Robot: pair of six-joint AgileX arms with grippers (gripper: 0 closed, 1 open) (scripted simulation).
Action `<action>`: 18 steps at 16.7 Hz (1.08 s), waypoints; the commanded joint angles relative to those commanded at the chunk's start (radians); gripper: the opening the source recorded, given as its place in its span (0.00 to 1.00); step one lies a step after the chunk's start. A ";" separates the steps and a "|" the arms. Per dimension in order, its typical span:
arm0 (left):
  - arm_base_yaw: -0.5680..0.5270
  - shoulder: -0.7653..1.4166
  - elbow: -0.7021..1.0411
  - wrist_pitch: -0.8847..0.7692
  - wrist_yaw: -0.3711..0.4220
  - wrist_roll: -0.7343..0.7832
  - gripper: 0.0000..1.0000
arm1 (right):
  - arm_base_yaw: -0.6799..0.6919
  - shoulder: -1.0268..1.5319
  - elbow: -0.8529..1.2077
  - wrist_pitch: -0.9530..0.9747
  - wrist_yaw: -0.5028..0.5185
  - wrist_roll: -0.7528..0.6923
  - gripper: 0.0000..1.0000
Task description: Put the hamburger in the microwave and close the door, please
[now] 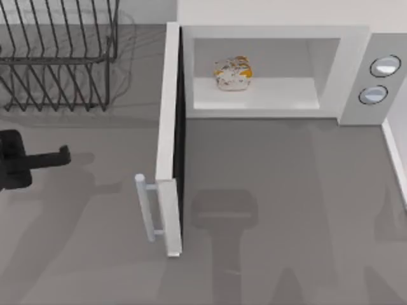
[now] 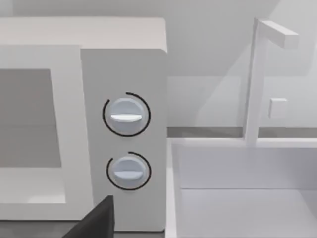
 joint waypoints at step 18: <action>-0.248 0.319 0.072 -0.008 -0.165 -0.111 0.00 | 0.000 0.000 0.000 0.000 0.000 0.000 1.00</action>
